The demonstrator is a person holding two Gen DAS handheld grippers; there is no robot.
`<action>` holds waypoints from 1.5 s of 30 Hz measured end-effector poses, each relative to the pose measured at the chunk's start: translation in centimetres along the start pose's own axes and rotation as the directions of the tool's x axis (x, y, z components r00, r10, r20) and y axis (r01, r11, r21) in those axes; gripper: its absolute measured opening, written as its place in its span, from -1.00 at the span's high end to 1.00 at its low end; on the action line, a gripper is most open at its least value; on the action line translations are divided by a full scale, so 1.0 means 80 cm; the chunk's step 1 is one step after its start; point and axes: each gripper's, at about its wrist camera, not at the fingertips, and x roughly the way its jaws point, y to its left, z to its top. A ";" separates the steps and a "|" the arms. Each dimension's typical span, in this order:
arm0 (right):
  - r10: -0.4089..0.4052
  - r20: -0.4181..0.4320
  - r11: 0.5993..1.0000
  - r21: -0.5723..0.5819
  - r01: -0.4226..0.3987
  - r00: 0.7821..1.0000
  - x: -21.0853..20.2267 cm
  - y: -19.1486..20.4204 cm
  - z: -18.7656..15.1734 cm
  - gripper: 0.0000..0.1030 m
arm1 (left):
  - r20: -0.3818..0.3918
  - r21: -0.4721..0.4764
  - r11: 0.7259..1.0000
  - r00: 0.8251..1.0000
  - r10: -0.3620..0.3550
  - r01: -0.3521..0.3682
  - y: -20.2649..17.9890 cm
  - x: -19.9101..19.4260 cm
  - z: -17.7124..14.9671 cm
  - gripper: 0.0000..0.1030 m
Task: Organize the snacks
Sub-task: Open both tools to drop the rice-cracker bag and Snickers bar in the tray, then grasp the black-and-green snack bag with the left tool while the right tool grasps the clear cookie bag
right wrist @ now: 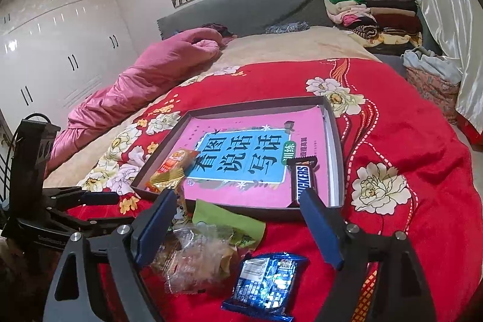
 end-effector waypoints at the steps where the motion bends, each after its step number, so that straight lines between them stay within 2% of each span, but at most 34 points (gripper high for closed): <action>1: 0.000 -0.003 1.000 -0.003 0.000 1.000 0.000 0.001 -0.001 -0.63 | -0.001 0.003 1.000 1.000 -0.001 0.001 -0.001 0.000 -0.001 -0.68; 11: 0.017 -0.035 1.000 -0.026 -0.018 0.999 -0.001 0.016 -0.011 -0.66 | -0.033 0.026 1.000 0.999 -0.005 0.006 -0.006 0.008 -0.009 -0.68; 23: 0.013 -0.082 0.999 -0.048 -0.017 0.997 0.000 0.032 -0.023 -0.66 | -0.063 0.012 1.000 0.998 -0.006 0.007 -0.001 0.020 -0.013 -0.69; 32: 0.008 -0.167 0.999 -0.043 -0.015 0.986 0.014 0.035 -0.036 -0.66 | -0.082 -0.005 1.000 0.997 -0.003 0.003 0.003 0.027 -0.015 -0.69; 43: 0.021 -0.223 0.999 -0.038 -0.030 0.975 0.028 0.037 -0.045 -0.65 | -0.057 0.002 1.000 0.998 -0.018 0.019 0.001 0.024 -0.013 -0.69; 45: 0.024 -0.235 0.999 -0.038 -0.034 0.972 0.031 0.037 -0.046 -0.58 | -0.057 0.006 1.000 0.998 -0.023 0.024 0.000 0.025 -0.012 -0.69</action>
